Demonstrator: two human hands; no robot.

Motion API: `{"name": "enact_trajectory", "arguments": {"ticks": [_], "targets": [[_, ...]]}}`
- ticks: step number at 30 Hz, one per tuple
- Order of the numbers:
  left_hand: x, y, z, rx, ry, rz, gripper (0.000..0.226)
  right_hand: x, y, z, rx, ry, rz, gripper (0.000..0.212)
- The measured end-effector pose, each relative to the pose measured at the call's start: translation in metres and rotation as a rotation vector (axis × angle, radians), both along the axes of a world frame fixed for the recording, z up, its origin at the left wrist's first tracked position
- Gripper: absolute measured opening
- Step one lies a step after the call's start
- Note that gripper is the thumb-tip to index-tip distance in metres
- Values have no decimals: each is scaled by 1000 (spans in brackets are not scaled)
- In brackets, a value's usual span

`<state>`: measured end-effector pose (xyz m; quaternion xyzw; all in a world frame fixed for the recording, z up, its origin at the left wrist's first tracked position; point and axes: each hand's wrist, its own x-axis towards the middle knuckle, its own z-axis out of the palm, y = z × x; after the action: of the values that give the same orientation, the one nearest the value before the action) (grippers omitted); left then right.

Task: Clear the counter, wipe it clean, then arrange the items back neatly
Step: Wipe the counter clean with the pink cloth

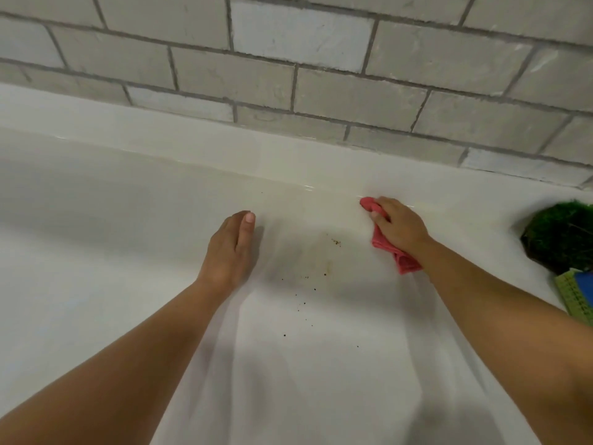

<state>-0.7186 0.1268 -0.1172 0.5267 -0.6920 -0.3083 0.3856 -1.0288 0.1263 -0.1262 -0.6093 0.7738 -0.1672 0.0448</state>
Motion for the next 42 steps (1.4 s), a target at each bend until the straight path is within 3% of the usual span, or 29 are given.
{"name": "enact_trajectory", "arguments": {"ticks": [3,6,10,14,16,19,21,24,28,30,33,36,42], "targets": [[-2,-1,0,-4,-16,2,44,11,4,2,27,15,19,44],[-1,0,0,4,-11,13,45,49,28,-2,-47,-31,184,40],[3,8,7,49,85,6,47,124,88,9,-85,-308,440,38],[19,25,16,60,230,-42,50,168,134,24,-106,-392,702,30],[33,39,20,45,249,-92,53,150,134,42,-176,-572,561,28],[58,64,22,53,274,-130,52,81,126,63,-291,-656,238,17],[73,80,18,63,269,-132,56,30,127,63,-255,-566,52,13],[91,96,14,80,245,-134,59,-15,140,34,-109,-361,-132,23],[111,110,12,95,246,-105,56,3,145,3,30,-94,-222,43],[117,116,11,103,255,-87,51,28,145,5,17,-66,-209,46],[117,125,13,107,279,-85,43,89,153,12,-10,-161,-90,47],[110,134,19,107,299,-107,44,175,172,10,-50,-156,183,49],[130,155,26,74,279,-111,45,264,248,9,-82,-466,577,34]]}}
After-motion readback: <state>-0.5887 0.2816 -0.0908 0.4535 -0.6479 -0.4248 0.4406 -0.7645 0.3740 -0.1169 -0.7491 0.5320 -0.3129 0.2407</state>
